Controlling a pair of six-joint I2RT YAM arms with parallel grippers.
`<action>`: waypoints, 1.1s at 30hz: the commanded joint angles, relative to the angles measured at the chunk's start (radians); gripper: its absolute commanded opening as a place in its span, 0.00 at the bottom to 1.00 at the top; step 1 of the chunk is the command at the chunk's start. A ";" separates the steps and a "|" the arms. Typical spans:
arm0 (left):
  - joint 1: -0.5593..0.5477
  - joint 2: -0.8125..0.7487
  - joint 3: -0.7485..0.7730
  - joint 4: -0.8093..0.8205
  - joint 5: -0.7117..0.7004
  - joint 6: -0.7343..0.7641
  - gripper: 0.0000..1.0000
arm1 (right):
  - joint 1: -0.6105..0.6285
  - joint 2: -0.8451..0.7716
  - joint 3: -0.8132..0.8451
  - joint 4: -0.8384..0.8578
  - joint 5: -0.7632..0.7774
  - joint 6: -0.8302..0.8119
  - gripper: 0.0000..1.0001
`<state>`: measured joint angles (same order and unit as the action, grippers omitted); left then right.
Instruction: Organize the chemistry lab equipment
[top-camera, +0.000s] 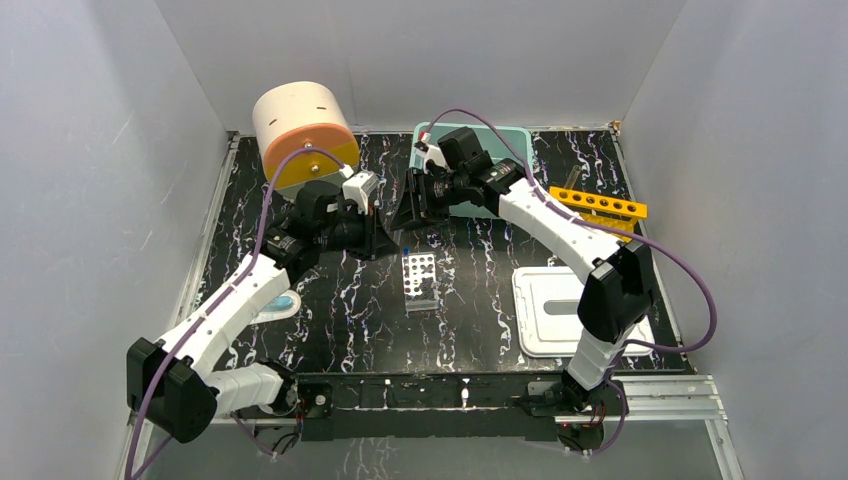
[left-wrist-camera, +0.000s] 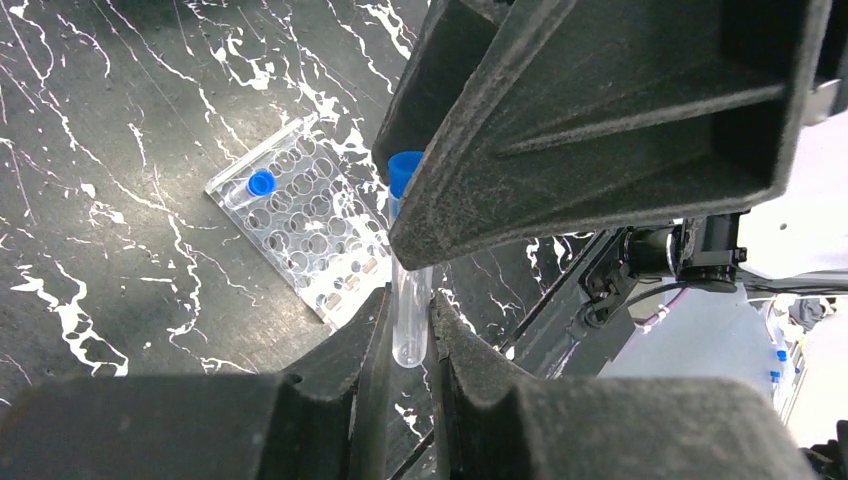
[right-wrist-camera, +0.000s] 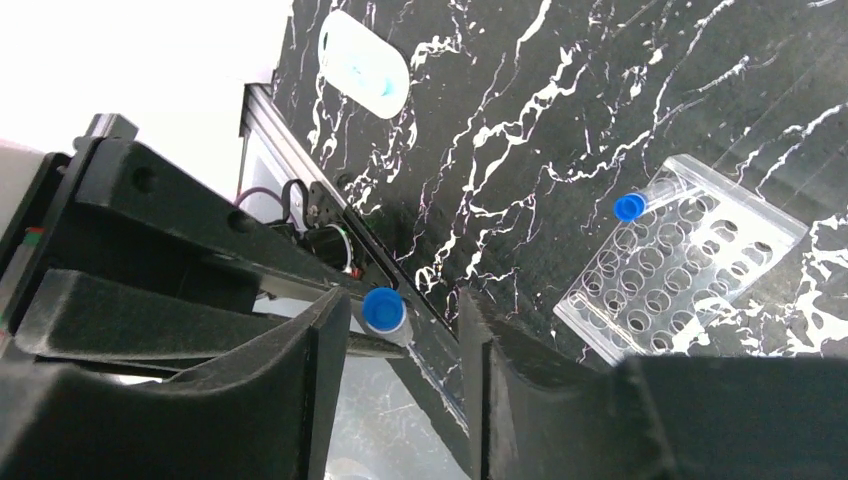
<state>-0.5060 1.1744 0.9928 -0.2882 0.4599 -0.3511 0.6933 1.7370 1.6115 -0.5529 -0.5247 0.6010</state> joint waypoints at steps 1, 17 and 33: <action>-0.004 0.003 0.046 0.000 0.013 0.030 0.11 | -0.004 0.002 0.074 0.006 -0.074 -0.001 0.45; -0.003 -0.011 0.033 -0.016 -0.079 -0.010 0.53 | -0.021 -0.069 -0.018 0.111 0.018 -0.037 0.17; 0.036 -0.039 -0.097 -0.107 -0.360 -0.309 0.79 | -0.009 -0.347 -0.440 0.456 0.337 -0.462 0.19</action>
<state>-0.4969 1.1481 0.9356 -0.3241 0.2081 -0.5404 0.6754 1.4654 1.2598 -0.2901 -0.2543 0.2604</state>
